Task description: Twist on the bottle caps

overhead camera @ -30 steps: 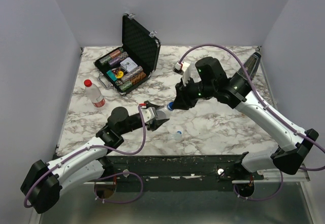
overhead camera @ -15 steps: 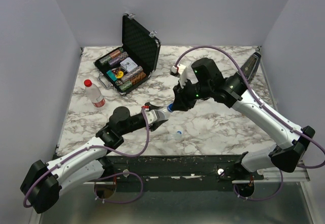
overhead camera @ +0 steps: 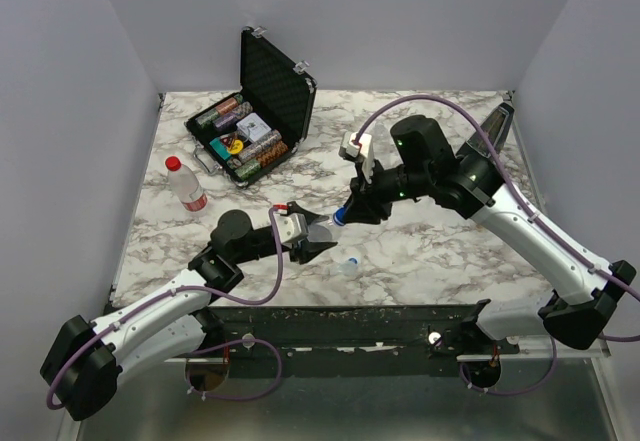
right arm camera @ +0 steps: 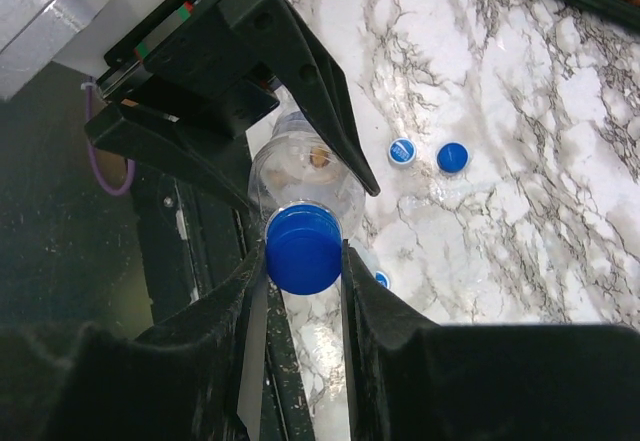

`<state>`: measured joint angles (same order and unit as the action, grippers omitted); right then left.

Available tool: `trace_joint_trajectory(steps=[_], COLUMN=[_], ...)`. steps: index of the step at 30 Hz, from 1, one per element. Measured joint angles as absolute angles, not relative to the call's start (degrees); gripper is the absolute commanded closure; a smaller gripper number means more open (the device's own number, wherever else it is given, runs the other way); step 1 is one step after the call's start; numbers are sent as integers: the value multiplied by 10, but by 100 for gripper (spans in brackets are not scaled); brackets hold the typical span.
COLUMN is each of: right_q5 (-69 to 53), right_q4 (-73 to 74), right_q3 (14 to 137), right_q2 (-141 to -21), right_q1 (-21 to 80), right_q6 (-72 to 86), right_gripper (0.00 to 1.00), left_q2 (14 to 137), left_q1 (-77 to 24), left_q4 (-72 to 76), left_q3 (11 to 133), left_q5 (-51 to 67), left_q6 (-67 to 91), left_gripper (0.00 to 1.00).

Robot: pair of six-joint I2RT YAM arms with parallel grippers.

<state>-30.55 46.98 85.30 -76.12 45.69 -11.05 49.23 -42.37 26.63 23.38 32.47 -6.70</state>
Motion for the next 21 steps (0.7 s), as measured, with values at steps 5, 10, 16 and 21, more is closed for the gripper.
trace_joint_trajectory(steps=[5,10,16,21], right_q5=[-322,-334,-330,-310], right_q4=[481,494,491,484], right_q3=[853,853,854,861], right_q2=[-761,-761,-763,-776], right_q1=[457,457,457,457], right_q6=[-137,-162,-159,-130], right_gripper=[78,78,78,78], left_q2=[495,498,499,499], left_q1=[-421,-421,-421,-421], left_q4=[274,282,296,305], left_q3=[230,226,219,213], left_q5=[348,361,346,317], left_q6=[-48,-32,-20,-18], left_gripper=[100,100,100,100])
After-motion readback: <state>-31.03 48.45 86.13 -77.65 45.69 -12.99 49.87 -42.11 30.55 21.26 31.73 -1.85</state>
